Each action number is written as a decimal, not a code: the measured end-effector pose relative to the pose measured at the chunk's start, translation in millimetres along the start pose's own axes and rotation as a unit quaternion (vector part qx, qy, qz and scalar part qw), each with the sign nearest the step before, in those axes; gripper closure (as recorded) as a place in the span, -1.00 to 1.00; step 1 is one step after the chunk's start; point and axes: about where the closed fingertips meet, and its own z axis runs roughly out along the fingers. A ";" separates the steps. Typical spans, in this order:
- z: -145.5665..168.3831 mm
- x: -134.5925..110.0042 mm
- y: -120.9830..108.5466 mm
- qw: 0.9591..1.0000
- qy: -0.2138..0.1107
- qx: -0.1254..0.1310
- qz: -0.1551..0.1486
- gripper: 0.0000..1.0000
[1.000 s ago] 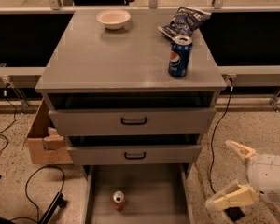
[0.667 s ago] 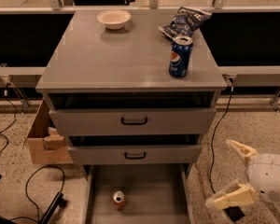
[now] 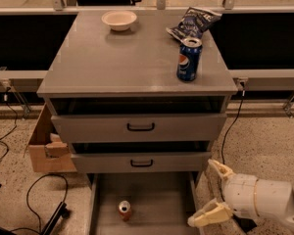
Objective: Pick coke can from bottom drawer and place on counter
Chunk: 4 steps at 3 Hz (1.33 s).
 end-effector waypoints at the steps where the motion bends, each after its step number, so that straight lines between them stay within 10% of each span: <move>1: 62.6 30.3 2.9 1.000 -0.015 -0.013 -0.004 -1.00; 3: 193.3 69.5 7.7 0.995 -0.070 -0.062 -0.027 -1.00; 4: 198.9 68.6 7.4 0.995 -0.075 -0.059 -0.026 -1.00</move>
Offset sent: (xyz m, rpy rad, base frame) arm 0.0695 0.1174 -0.1774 0.1453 -0.0996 0.1433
